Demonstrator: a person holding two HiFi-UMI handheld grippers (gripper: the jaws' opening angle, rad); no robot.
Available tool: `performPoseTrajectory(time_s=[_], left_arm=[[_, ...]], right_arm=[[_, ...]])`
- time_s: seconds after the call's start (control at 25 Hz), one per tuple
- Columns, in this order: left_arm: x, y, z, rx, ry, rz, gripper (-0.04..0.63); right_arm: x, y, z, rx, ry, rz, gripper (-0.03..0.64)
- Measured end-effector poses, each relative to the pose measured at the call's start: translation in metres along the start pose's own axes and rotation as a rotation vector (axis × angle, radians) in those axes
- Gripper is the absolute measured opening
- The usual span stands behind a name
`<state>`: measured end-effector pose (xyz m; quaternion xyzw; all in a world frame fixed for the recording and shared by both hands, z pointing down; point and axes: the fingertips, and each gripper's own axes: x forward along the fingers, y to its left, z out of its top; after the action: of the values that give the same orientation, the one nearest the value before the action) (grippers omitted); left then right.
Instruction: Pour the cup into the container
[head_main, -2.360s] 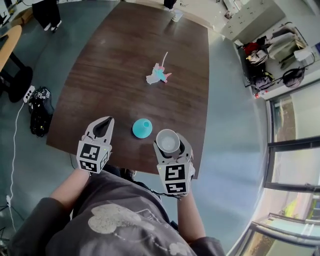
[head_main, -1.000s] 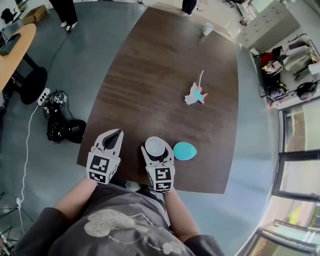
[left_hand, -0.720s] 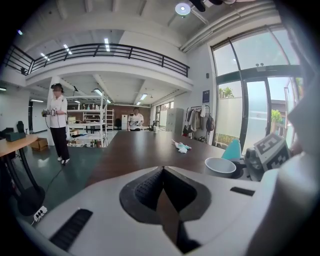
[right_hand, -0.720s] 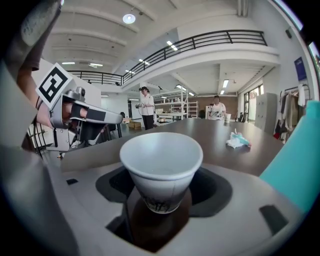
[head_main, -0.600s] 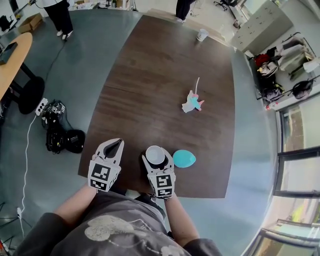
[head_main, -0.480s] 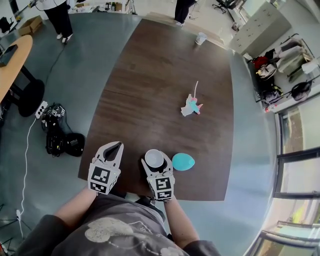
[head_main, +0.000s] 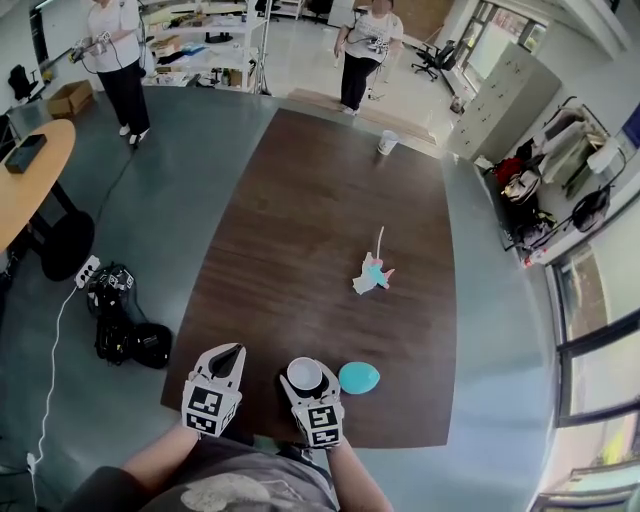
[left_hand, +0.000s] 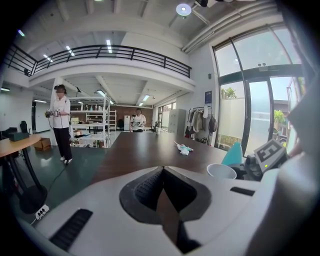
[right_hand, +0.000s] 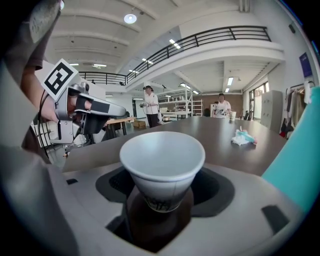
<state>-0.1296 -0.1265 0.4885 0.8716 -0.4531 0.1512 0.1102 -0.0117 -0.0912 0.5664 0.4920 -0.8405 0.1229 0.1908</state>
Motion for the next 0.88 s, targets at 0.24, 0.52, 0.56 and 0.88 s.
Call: performPoseTrajectory(time_s=[0.24,0.52,0.56,0.88], left_arm=[[0.0,-0.003,0.003,-0.01,-0.003,0.009,0.008],[0.0,0.0,0.005,-0.012,-0.013,0.039,0.008],[0.0,0.0,0.005,-0.015,-0.013,0.046,0.008],[-0.005,-0.007,0.007,-0.041,-0.023,0.104,0.008]], right_arm=[[0.0,0.002,-0.005,0.03,0.01,0.018,0.388],[-0.009,0.006,-0.011,0.008,0.03,0.026,0.403],[-0.011,0.005,-0.012,0.008,0.031,0.025,0.403],[-0.041,0.008,-0.016,-0.009,0.027,0.075,0.403]])
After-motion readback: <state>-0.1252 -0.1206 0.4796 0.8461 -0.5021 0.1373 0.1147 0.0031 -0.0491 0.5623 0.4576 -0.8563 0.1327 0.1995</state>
